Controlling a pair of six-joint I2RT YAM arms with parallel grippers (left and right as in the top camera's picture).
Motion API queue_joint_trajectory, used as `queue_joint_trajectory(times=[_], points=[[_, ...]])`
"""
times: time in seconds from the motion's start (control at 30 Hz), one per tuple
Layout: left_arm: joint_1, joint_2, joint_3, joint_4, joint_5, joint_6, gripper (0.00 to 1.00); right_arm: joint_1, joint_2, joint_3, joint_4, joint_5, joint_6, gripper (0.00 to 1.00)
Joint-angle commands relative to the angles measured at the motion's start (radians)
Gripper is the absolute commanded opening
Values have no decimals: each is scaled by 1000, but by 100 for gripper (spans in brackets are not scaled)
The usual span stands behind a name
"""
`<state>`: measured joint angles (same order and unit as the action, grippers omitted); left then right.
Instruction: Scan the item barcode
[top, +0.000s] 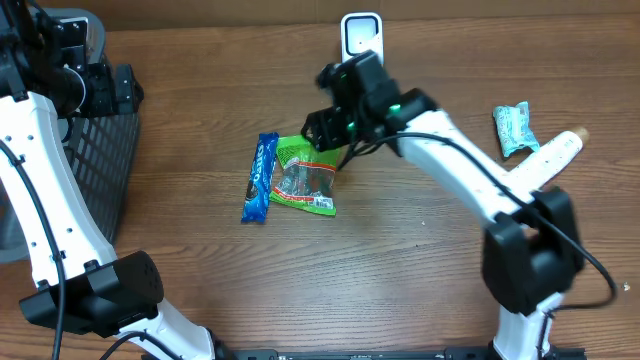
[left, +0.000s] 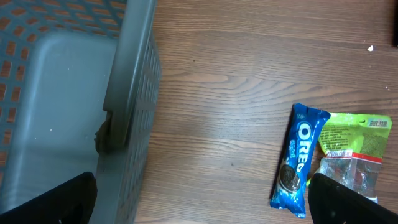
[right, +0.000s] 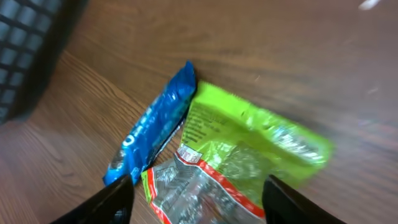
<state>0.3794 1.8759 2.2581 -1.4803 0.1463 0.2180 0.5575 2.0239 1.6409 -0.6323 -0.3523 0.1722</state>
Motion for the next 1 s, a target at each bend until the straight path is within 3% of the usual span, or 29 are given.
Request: queue_joint_trajectory(times=[0.0,0.1,0.23,0.53,0.67,0.8,0.97], points=[[-8,-19,2,0,11,21,100,31,74,10,22,-9,99,63],[-8,-19,2,0,11,21,100,48,123,10,55,-8,134,55],[-8,-19,2,0,11,21,100,48,160,7,84,7,193,52],[-8,-19,2,0,11,21,100,42,225,6,-55,167,419,53],[-8,-19,2,0,11,21,100,16,222,17,-181,221,485,59],[-8,-19,2,0,11,21,100,-32,220,74,-375,220,457,59],[-8,-19,2,0,11,21,100,-81,205,229,-637,221,159,61]])
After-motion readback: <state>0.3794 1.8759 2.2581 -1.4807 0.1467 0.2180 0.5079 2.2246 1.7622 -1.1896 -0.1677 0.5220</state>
